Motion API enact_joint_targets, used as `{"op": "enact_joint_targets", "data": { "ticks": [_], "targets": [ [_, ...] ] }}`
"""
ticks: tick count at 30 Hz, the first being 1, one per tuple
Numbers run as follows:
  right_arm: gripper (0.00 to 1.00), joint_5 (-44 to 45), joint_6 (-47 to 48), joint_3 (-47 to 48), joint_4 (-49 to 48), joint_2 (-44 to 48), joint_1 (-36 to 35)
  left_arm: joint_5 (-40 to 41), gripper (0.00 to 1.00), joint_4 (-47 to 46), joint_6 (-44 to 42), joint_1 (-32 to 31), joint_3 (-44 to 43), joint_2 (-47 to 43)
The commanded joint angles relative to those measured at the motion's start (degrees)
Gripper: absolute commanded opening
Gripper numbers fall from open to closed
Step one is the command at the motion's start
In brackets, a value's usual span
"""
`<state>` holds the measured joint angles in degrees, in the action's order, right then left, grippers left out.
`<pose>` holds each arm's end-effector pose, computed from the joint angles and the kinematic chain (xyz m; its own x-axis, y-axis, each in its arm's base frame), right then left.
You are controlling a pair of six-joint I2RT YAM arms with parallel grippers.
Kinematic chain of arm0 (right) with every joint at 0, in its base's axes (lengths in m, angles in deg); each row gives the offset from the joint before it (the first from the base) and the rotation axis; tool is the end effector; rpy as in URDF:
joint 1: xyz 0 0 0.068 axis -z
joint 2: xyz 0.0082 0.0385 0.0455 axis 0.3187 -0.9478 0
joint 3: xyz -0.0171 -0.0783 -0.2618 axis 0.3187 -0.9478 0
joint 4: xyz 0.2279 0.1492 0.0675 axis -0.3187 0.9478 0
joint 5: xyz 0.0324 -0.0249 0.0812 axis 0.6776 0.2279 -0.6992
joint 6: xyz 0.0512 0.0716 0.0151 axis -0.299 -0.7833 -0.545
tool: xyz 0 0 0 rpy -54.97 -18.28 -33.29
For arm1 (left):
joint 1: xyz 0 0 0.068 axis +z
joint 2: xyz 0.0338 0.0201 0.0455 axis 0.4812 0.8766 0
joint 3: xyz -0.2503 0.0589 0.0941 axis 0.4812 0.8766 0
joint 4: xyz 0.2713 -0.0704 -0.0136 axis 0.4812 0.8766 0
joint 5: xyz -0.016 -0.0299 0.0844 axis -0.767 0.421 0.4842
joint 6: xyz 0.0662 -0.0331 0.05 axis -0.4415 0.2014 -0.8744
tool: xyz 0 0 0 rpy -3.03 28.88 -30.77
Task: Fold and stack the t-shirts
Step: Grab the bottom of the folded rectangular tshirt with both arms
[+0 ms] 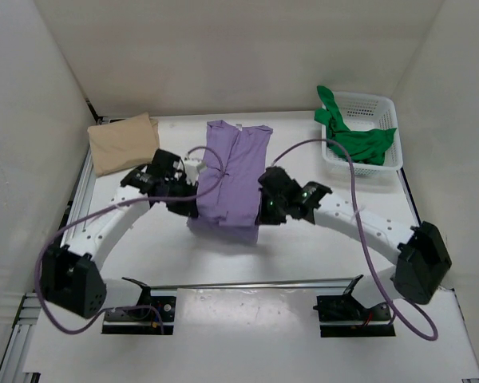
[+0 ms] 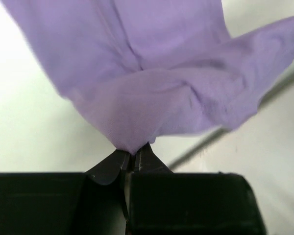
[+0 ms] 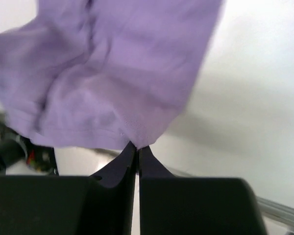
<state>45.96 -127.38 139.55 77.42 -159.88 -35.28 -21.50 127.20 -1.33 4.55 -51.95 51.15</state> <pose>0.2029 0.2646 0.2243 -0.8848 0.0600 -0.4620 -0.1542 0.8981 0.4118 0.2371 -0.1357 0.2202 -0.8328 0.3668 -0.4147 0.5071 0.8059 -0.3056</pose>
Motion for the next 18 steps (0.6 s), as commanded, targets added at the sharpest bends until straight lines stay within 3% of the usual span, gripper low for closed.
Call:
{"op": "enact_joint_targets", "data": {
  "ticks": [1,4,12,18],
  "targets": [
    [0.0,-2.89,10.2,7.63,2.45,-4.57,6.3,0.98,0.1,-2.37,-0.43,4.6,-7.37,5.3],
    [0.0,-7.03,15.67,14.82,2.45,-12.72,12.8,0.98,0.1,-2.38,-0.43,6.54,-14.75,13.12],
    [0.0,-14.94,19.81,26.18,2.45,-26.1,21.43,0.46,0.1,-3.43,-0.43,8.65,-31.1,31.57],
    [0.0,-16.26,20.34,31.81,2.45,-33.31,24.51,-0.06,0.1,-3.43,-0.43,9.7,-34.46,38.08]
  ]
}}
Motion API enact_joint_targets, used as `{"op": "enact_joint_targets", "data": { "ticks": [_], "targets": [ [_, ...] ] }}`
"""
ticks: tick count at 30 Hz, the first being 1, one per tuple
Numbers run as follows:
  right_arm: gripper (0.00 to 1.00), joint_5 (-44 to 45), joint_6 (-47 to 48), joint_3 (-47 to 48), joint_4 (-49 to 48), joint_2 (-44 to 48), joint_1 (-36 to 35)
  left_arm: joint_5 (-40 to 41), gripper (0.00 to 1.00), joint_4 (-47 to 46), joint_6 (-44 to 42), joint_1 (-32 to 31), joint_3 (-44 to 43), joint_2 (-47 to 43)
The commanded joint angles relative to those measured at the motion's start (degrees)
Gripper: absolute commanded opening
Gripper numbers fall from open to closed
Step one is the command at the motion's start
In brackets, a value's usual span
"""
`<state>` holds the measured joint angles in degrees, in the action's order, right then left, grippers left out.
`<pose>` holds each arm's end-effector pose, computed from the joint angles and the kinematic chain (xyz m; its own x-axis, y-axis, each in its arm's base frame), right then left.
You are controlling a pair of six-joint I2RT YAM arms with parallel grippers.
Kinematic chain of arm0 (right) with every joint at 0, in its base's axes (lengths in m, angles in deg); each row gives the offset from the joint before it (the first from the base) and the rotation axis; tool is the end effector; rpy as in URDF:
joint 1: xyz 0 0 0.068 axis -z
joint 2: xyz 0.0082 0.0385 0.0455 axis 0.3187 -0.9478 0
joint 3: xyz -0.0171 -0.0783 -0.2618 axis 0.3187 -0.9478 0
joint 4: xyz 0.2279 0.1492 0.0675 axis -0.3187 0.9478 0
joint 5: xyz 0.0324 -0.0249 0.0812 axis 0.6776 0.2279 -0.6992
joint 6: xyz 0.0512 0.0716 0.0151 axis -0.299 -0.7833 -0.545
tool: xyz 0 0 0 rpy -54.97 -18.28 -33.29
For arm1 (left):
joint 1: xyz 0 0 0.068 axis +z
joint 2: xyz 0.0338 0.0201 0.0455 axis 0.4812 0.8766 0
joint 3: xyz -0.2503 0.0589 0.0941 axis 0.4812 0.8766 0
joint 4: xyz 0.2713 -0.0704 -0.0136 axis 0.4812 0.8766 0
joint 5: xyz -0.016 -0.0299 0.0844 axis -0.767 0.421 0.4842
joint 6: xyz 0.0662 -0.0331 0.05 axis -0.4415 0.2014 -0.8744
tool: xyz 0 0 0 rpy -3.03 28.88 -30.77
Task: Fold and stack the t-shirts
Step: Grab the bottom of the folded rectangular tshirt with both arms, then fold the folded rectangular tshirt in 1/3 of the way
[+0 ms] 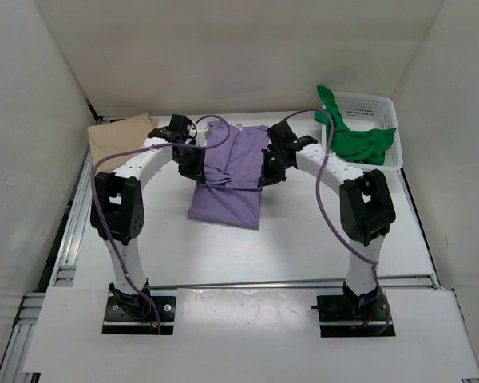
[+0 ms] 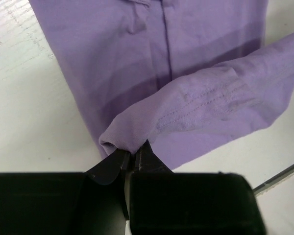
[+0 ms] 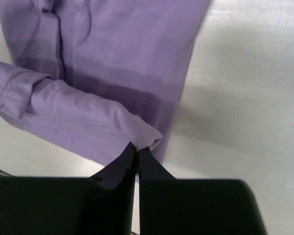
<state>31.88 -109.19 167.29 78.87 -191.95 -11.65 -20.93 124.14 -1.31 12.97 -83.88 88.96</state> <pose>0.3945 0.2435 0.1831 -0.9180 0.0497 -0.3934 -0.1124 0.9188 0.3784 0.4111 -0.1431 0.1867 -0.8962 0.2458 -0.3694 0.3662 0.8798 -0.3031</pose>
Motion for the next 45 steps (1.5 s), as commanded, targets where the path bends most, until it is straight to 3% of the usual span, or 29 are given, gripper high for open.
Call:
{"op": "enact_joint_targets", "data": {
  "ticks": [1,4,5,7,8,9,11,16,17,19,20,23,28,29,34,42,45],
  "targets": [
    [0.0,-2.19,2.16,4.78,1.01,-2.74,0.88,-0.64,0.1,-0.37,-0.45,1.29,-3.22,0.98],
    [0.0,-2.71,1.55,7.41,1.01,-5.73,2.29,-0.64,0.1,-0.99,-0.45,1.29,-5.67,4.41],
    [0.05,-2.71,0.93,8.03,1.01,-6.44,2.9,-0.03,0.11,-0.99,-0.45,1.29,-6.39,5.29],
    [0.12,-2.71,0.23,9.7,1.01,-8.55,3.7,0.76,0.22,-0.99,-0.45,1.29,-8.84,7.57],
    [0.22,-2.71,-0.3,10.23,1.01,-9.16,4.65,0.77,0.38,-0.99,-0.45,1.29,-9.99,8.36],
    [0.26,-2.71,-1.44,10.93,1.01,-10.3,5.79,1.9,0.42,-0.99,-0.45,1.29,-11.39,9.15],
    [0.37,-3.42,-2.06,13.3,1.01,-11.01,6.33,3.66,0.48,-0.99,-0.45,1.9,-15.16,10.39],
    [0.41,-2.55,-0.58,15.15,1.01,-7.42,6.69,9.01,0.56,-0.99,-0.45,3.66,-18.26,7.94],
    [0.43,-1.93,0.13,14.02,1.01,-6.37,6.16,9.99,0.56,-0.99,-0.45,3.66,-17.3,5.76],
    [0.41,-0.35,2.06,9.81,1.54,-2.68,4.49,10.52,0.45,-0.99,-0.45,3.66,-14.32,3.02],
    [0.4,0.35,2.76,8.23,1.54,-0.75,2.75,9.65,0.28,-0.99,-0.45,2.36,-12.39,0.75],
    [0.32,1.5,3.83,5.05,1.54,-0.11,-0.77,8.94,0.19,-0.99,-0.45,-0.81,-5.26,-0.95],
    [0.02,-2.52,-3.27,2.95,0.58,-2.66,-1.49,8.15,0.2,-0.99,-0.45,-8.54,-4.28,1.07],
    [0.0,-4.1,-7.38,1.02,-2.56,-0.84,-0.71,8.15,0.2,-0.99,-0.45,-9.34,-5.07,1.6],
    [0.0,-11.41,-16.12,-17.24,-14.98,6.21,-0.95,9.99,0.2,-0.99,-0.45,-12.5,-8.15,7.31],
    [0.0,-12.56,-19.55,-21.23,-17.01,4.9,-2.9,9.47,0.17,-0.37,-0.45,-13.04,-12.36,13.9],
    [0.0,-12.03,-19.55,-21.23,-16.4,4.37,-2.9,13.23,0.17,-0.37,-0.45,-13.04,-15.09,16.54]
  ]
}}
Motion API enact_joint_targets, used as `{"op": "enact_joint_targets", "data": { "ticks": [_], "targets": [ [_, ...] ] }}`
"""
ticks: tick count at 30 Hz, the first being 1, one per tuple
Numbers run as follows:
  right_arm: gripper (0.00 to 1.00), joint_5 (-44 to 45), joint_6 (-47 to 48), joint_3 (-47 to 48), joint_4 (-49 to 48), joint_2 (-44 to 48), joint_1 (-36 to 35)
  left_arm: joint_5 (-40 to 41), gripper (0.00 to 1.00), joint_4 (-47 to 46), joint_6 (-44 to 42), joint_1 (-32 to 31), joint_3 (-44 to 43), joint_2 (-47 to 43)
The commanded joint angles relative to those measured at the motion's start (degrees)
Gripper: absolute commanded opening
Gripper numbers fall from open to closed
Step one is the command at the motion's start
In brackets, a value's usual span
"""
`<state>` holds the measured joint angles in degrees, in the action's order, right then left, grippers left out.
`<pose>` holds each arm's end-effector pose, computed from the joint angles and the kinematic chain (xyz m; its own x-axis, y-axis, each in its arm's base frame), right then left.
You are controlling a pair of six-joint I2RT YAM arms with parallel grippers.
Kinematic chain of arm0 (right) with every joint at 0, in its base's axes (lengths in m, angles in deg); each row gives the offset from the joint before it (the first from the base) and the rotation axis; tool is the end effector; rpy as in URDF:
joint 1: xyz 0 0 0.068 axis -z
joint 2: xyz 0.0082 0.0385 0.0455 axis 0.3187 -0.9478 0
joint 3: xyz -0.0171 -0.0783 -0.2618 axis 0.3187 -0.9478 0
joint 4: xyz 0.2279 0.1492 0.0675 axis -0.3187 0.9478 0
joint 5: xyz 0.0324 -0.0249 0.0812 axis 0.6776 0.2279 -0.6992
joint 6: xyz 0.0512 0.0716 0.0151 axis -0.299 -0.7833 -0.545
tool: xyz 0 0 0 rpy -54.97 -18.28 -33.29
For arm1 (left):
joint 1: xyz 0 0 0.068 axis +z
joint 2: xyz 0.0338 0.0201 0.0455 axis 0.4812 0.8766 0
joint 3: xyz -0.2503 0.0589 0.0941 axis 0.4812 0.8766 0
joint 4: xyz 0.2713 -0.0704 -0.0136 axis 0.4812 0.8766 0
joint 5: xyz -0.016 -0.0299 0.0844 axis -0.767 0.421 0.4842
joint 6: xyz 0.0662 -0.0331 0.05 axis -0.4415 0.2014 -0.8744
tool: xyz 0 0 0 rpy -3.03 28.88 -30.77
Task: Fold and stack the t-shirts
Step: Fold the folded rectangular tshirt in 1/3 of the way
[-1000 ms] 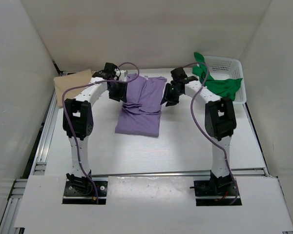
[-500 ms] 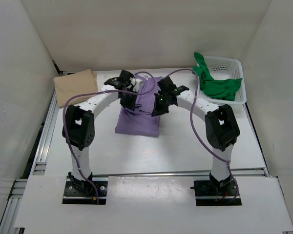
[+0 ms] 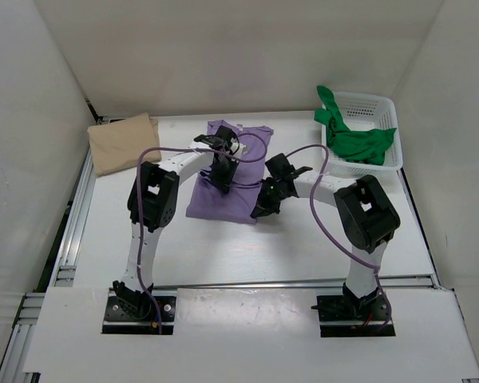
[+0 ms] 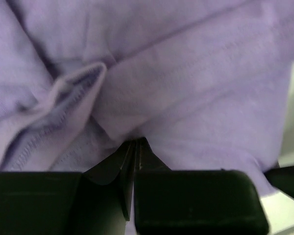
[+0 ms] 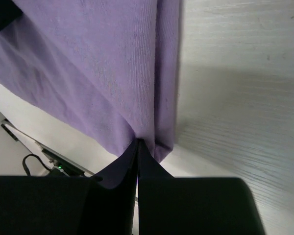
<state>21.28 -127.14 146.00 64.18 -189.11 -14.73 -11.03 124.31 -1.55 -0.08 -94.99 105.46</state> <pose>0.3297 0.2478 0.1033 -0.9728 0.2099 -0.0979 0.1238 0.8285 0.5461 0.4181 -0.2445 0.1179 -0.8428 0.4601 -0.2795 0.5117 0.8458 -0.1507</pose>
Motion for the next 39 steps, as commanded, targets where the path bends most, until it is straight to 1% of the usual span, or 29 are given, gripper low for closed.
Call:
{"op": "enact_joint_targets", "data": {
  "ticks": [1,5,9,10,11,14,18,19,21,22,23,25,29,30,31,33,34,35,36,38,39],
  "targets": [
    [0.0,-0.91,-1.61,0.06,-0.84,0.83,0.19,4.39,0.17,-0.55,-0.21,0.01,-4.86,1.26],
    [0.0,-0.38,-1.61,-1.0,-0.3,0.21,0.8,7.12,0.17,-0.55,-0.21,0.01,-9.43,3.21],
    [0.0,-0.38,-0.91,-1.52,1.01,-0.32,1.33,6.52,0.2,-0.55,-0.21,0.01,-10.58,2.68],
    [0.0,0.15,-0.91,-1.53,1.02,-0.32,1.33,6.51,0.24,-0.55,-0.21,0.01,-10.58,2.68],
    [0.0,0.15,-0.3,-1.53,1.02,-0.32,1.33,6.51,0.24,-0.55,-0.21,0.01,-10.58,2.68],
    [0.0,0.15,-0.29,-2.05,1.02,-0.32,1.33,7.21,0.31,-0.55,-0.21,0.01,-11.11,2.15],
    [0.0,0.15,-0.29,-2.05,1.02,-0.85,1.33,10.55,0.32,-0.55,-0.21,0.62,-14.79,5.47],
    [0.0,0.15,-0.29,-2.05,1.02,-0.85,1.33,11.16,0.34,-0.55,-0.21,0.63,-17.41,6.45],
    [0.0,0.15,-0.29,-2.58,1.02,-0.32,1.33,12.31,0.34,-0.55,-0.21,2.9,-20.94,9.25],
    [0.0,0.15,0.23,-2.58,1.02,-0.32,1.33,12.31,0.35,-0.55,-0.21,3.78,-24.35,9.88],
    [0.0,0.15,0.24,-2.58,1.02,-0.32,1.33,11.79,0.36,-0.55,-0.21,4.75,-25.77,10.41],
    [0.0,0.15,0.93,-2.58,1.55,0.3,1.33,11.08,0.42,-1.08,-0.21,7.2,-28.67,11.03],
    [0.0,0.15,2.43,-2.58,2.24,2.05,1.33,12.22,0.49,-1.08,-0.21,8.8,-27.29,7.7],
    [0.02,0.67,3.57,-2.58,3.03,2.05,1.33,9.87,0.55,-1.08,-0.21,9.41,-26.67,6.47],
    [0.05,1.2,4.19,-2.06,3.74,2.58,1.33,8.72,0.56,-1.08,-0.21,10.9,-25.97,3.33],
    [0.16,2.52,6.02,-1.44,5.93,3.89,1.33,6.61,0.59,-1.08,-0.21,12.31,-21.94,-0.47],
    [0.21,3.83,6.04,-1.44,6.46,5.03,1.33,4.25,0.63,-1.08,-0.21,13.62,-19.92,-4.66],
    [0.31,4.45,6.91,-1.44,6.47,5.65,1.33,3.01,0.63,-0.55,-0.21,14.33,-15.03,-6.7],
    [0.35,4.46,6.92,-2.05,7.08,6.35,1.33,1.69,0.65,-0.55,-0.21,15.03,-12.11,-8.73],
    [0.42,4.46,7.44,-2.75,7.08,7.41,1.33,-1.3,0.65,0.68,-0.21,16.18,-6.39,-13.2],
    [0.48,4.46,7.44,-2.76,7.08,7.41,1.33,-2.27,0.65,1.29,-0.21,16.88,-0.97,-14.1]
  ]
}}
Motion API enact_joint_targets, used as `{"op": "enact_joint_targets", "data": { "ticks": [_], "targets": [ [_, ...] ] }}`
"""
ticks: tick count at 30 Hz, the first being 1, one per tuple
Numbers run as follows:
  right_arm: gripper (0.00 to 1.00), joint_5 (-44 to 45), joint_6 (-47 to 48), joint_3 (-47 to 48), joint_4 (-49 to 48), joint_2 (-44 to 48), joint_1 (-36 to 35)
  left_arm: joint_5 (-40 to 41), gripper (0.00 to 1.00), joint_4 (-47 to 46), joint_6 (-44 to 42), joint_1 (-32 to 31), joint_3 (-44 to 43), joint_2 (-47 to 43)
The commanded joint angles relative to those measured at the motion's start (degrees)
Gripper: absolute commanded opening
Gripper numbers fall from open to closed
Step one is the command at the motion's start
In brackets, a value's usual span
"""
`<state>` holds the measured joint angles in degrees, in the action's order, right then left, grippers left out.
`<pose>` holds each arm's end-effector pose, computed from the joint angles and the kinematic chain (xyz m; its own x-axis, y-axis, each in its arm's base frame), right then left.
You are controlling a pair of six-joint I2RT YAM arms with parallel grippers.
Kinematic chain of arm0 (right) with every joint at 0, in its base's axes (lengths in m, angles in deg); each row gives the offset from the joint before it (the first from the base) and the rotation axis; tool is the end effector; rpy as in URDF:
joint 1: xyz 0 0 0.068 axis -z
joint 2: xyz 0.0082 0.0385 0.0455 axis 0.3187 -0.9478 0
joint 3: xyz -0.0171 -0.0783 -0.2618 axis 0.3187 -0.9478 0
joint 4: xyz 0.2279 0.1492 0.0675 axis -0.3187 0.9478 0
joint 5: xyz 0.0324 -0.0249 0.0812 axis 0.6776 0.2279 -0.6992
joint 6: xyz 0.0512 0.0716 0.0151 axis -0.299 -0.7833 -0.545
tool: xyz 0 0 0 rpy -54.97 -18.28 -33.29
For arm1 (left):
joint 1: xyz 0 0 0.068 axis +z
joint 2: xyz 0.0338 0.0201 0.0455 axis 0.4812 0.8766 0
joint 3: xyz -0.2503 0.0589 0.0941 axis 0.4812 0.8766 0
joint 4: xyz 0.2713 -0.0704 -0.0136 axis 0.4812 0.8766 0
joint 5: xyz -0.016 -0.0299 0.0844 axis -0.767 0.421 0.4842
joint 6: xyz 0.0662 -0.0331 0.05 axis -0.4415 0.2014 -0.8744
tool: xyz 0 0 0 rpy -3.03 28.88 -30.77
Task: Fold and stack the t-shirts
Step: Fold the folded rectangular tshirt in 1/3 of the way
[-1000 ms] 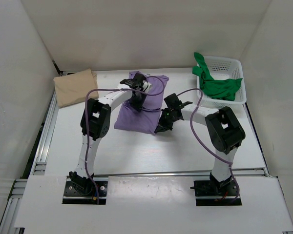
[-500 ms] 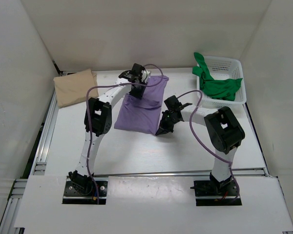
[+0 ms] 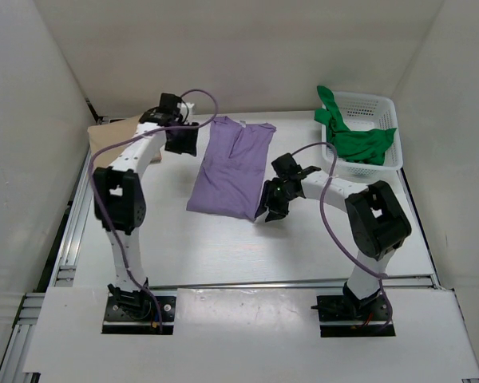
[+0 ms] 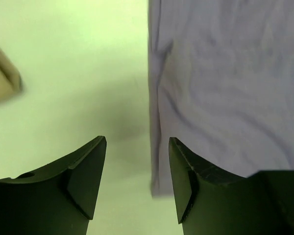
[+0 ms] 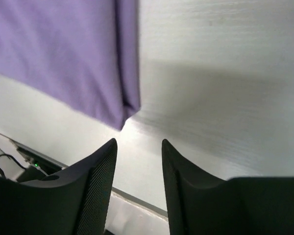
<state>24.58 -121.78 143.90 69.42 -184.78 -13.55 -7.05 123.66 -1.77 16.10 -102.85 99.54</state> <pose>0.3195 0.2262 0.1134 -0.9755 0.1668 -0.1432 0.0808 0.8779 0.4719 0.4904 -0.1173 0.2125 -0.8389 0.1887 -0.5104 0.2619 0.9622 -0.0747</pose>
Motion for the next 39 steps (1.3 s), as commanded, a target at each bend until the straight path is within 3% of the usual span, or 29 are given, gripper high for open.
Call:
{"op": "enact_joint_targets", "data": {
  "ticks": [1,6,15,18,19,22,23,24,26,34,39],
  "targets": [
    [0.49,-1.1,2.61,-1.27,0.36,3.09,0.15,-7.39,0.65,3.6,0.01,0.71,9.39,-8.71],
    [0.55,-4.9,2.09,-0.58,-2.46,0.64,0.15,-15.3,0.65,4.51,0.01,0.71,21.69,-8.71],
    [0.6,-9.04,-1.34,3.12,-4.58,-7.28,0.15,-14.78,0.67,3.71,0.01,0.71,24.18,-4.76],
    [0.5,-9.04,-1.34,2.6,-4.58,-7.28,0.15,-16.7,0.65,3.71,0.01,0.71,25.67,-4.14],
    [0.41,-9.04,-1.34,2.59,-4.58,-7.28,0.15,-17.41,0.54,3.71,0.01,0.71,26.28,-4.14],
    [0.28,-9.56,-1.34,2.59,-4.58,-7.81,0.68,-19.44,0.36,4.23,0.01,0.71,26.82,-4.14],
    [0.15,-9.56,-1.34,2.59,-4.58,-7.81,0.68,-20.22,0.2,4.24,0.01,0.71,27.43,-4.75],
    [0.1,-9.56,-1.34,2.59,-4.58,-7.81,0.68,-20.23,0.11,4.85,0.01,0.71,27.43,-4.76],
    [0.0,-9.56,-1.34,2.07,-4.58,-7.11,1.2,-20.76,0.11,5.38,0.01,0.71,28.04,-5.46],
    [0.0,-8.17,2.78,-4.16,-1.24,4.13,1.73,-15.93,0.11,10.91,0.01,0.02,37.27,-17.4],
    [0.0,-4.92,3.32,-11.46,2.36,16.51,-0.81,-14.09,0.11,21.1,0.01,-3.31,39.73,-25.56]
  ]
}}
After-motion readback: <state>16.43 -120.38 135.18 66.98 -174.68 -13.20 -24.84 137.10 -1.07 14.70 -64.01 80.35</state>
